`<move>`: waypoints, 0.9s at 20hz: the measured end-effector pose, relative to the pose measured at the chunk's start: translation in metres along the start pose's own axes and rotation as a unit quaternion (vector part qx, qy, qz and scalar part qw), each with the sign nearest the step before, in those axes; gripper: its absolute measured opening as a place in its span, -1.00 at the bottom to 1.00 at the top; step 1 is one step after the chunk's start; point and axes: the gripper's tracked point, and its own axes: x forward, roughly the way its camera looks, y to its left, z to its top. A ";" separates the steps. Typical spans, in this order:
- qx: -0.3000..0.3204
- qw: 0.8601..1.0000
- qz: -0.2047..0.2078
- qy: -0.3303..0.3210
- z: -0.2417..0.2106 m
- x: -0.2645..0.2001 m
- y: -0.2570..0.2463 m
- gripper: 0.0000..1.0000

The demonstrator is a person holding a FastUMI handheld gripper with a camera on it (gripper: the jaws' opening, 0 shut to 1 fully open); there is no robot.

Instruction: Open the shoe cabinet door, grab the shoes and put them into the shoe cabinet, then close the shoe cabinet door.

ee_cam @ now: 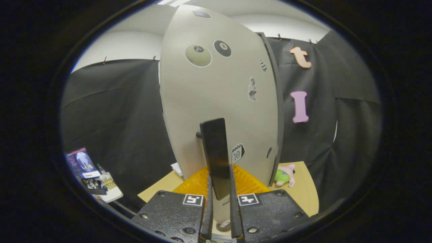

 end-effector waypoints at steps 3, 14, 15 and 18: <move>0.005 1.000 -0.005 -0.002 0.001 -0.004 -0.013 -0.55; -0.003 0.997 -0.079 -0.018 0.003 -0.026 -0.064 -0.79; -0.004 0.996 -0.090 -0.019 0.005 -0.031 -0.072 -0.81; 0.012 0.993 -0.115 -0.024 0.006 -0.037 -0.102 -0.90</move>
